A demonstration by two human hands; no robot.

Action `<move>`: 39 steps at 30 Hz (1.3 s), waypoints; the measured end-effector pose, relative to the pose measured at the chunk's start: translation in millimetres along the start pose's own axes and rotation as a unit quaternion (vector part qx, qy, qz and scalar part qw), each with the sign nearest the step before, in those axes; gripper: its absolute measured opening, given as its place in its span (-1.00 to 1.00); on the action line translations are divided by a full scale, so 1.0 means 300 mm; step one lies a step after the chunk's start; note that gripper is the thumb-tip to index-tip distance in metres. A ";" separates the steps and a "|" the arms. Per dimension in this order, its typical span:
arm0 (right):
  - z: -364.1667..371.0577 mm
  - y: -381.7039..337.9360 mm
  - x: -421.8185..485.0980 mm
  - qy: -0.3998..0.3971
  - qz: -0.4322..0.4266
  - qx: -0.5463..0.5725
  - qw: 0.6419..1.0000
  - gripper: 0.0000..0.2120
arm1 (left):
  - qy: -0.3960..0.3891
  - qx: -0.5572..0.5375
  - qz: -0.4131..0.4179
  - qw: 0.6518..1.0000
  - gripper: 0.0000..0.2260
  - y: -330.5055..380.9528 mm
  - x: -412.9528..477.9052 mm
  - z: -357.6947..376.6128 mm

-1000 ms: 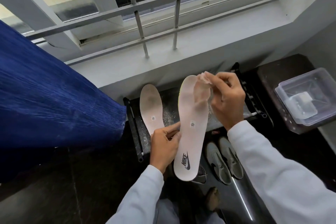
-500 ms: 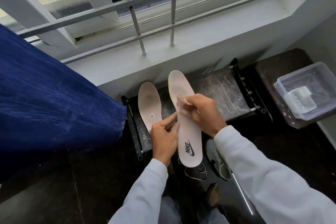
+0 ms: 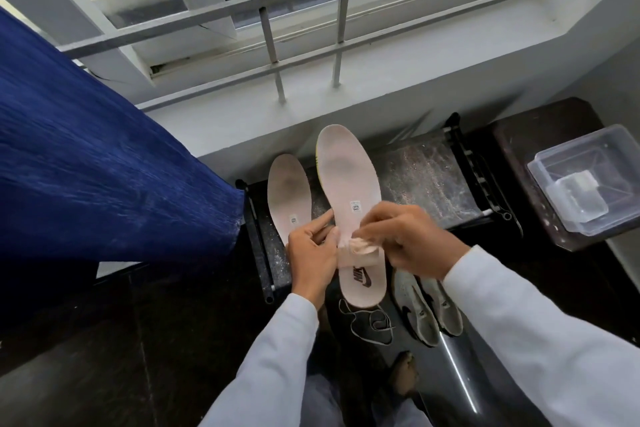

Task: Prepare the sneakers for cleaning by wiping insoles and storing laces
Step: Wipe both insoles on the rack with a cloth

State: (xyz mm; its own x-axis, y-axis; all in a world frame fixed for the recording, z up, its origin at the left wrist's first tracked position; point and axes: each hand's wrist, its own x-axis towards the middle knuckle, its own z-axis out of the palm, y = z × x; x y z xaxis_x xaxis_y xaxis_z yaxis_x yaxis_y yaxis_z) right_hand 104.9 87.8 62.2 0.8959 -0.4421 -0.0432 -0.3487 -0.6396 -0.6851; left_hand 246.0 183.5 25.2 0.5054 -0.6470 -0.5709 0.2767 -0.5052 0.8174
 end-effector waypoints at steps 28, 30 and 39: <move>0.191 0.208 -0.134 0.337 0.297 0.116 0.886 -0.86 | 0.083 0.087 -0.065 0.991 -0.67 -0.325 0.337 0.117; 0.202 0.205 -0.138 0.336 0.308 0.125 0.881 -0.83 | 0.093 0.110 -0.054 0.988 -0.70 -0.332 0.337 0.114; 0.187 0.186 -0.089 0.333 0.314 0.155 0.875 -0.86 | 0.113 0.158 -0.007 0.981 -0.73 -0.262 0.274 0.108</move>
State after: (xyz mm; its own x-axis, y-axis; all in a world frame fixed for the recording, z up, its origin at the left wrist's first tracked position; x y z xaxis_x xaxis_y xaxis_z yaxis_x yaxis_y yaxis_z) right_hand 76.9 99.3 -15.6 0.1581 -0.9802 -0.1190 -0.5310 0.0172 -0.8472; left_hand 239.3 151.4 -88.4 0.6817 -0.5137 -0.5209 0.0359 -0.6877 0.7251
